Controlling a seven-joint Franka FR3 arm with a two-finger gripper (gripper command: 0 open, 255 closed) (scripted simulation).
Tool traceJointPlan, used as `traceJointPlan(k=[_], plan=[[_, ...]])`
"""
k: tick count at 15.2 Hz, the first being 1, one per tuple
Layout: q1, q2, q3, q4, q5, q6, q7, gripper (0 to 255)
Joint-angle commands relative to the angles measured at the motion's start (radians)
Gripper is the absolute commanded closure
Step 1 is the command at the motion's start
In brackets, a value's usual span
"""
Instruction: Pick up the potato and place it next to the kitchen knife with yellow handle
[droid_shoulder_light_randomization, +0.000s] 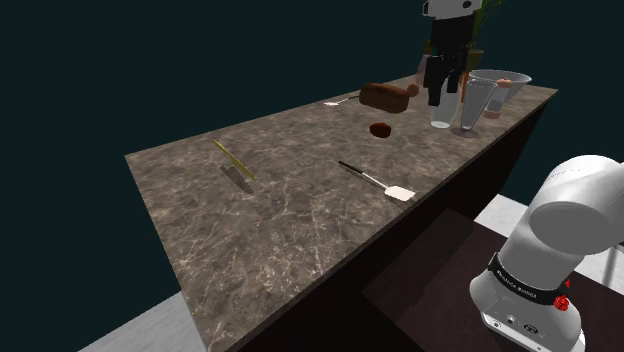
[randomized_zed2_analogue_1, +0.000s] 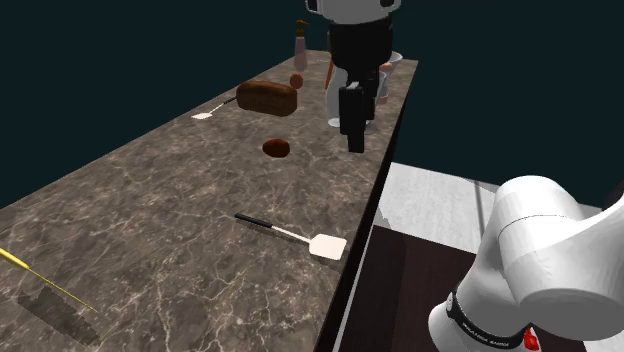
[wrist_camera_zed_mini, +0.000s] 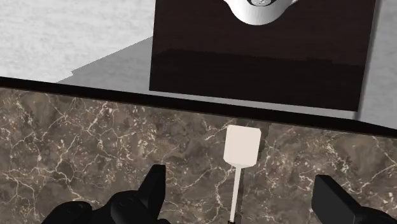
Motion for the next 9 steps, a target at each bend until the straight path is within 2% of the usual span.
traceJointPlan(k=[1, 9], plan=[[0.000, 0.000, 0.000, 0.000, 0.000, 0.000, 0.000, 0], [-0.033, 0.255, -0.082, 0.073, -0.071, 0.159, -0.089, 0]])
